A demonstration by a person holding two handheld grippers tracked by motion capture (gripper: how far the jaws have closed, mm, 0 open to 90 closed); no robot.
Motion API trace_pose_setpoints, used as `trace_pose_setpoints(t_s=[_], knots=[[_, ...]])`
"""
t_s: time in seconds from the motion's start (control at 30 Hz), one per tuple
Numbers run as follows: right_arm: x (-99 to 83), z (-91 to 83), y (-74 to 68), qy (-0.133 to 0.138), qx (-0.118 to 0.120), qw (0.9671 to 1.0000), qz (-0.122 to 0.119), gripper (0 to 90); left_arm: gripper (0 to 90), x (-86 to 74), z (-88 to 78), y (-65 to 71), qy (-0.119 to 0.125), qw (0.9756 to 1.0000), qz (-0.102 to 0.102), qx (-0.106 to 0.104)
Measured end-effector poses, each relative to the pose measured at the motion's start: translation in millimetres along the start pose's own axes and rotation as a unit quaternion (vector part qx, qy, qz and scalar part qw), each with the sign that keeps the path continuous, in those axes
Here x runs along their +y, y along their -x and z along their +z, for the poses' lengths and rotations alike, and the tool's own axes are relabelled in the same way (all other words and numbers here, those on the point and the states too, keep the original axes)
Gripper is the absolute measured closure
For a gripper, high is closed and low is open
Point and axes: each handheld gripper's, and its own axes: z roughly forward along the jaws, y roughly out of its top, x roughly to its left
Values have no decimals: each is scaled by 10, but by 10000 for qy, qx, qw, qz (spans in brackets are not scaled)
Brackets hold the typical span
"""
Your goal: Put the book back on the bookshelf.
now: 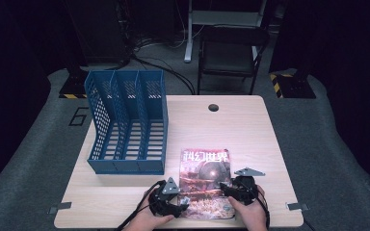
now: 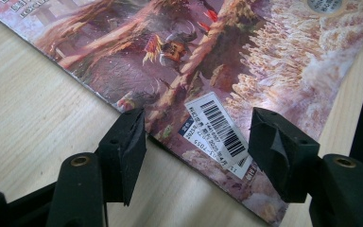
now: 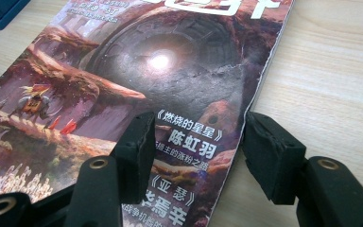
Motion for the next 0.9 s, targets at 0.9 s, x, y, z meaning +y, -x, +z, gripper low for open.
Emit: trace_pose_setpoints(t_s=[0.9], knots=[[66,84,-71,16,143,9998,102,397,375,-130,-104,20,31,10000,-59,64]])
